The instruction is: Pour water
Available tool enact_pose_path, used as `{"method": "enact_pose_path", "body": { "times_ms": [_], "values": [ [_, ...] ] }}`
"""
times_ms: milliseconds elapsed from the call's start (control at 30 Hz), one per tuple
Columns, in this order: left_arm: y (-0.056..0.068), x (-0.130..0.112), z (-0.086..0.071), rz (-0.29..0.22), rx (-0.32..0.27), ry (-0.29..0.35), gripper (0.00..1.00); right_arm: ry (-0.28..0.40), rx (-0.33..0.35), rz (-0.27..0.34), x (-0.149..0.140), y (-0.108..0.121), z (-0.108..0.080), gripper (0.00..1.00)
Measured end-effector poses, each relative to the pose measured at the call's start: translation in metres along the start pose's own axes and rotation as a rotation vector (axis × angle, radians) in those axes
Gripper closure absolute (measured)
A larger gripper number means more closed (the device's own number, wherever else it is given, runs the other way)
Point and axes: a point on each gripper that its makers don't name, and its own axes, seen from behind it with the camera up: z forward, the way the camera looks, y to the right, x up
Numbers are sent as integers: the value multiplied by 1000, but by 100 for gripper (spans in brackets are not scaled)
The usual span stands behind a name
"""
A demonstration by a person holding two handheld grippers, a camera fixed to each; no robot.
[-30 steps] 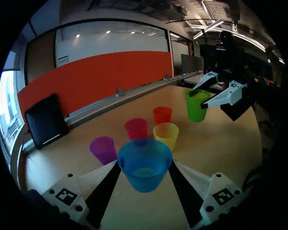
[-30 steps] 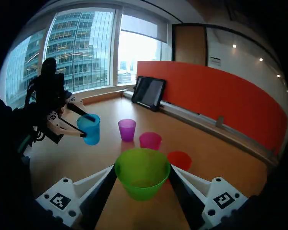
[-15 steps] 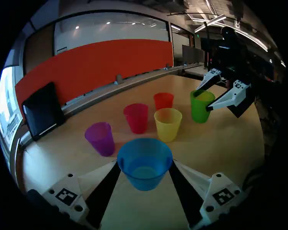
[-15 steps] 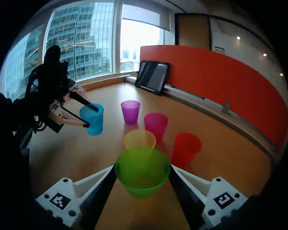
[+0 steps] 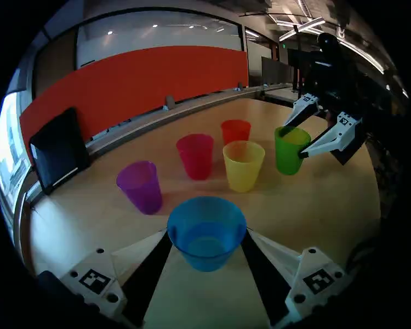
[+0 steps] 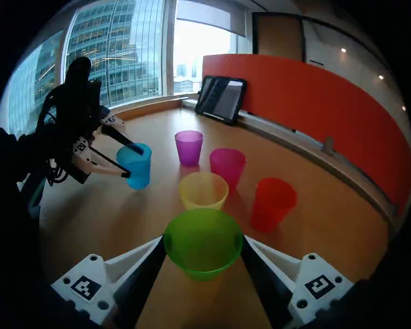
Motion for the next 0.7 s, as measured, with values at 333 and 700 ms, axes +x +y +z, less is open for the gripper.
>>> {"method": "enact_pose_path", "body": {
  "times_ms": [333, 700],
  "values": [
    [0, -8, 6, -16, -7, -8, 14, -25, 2, 1, -11, 0, 7, 6],
    [-3, -12, 3, -41, -12, -7, 14, -34, 2, -2, -15, -1, 13, 6]
  ]
}}
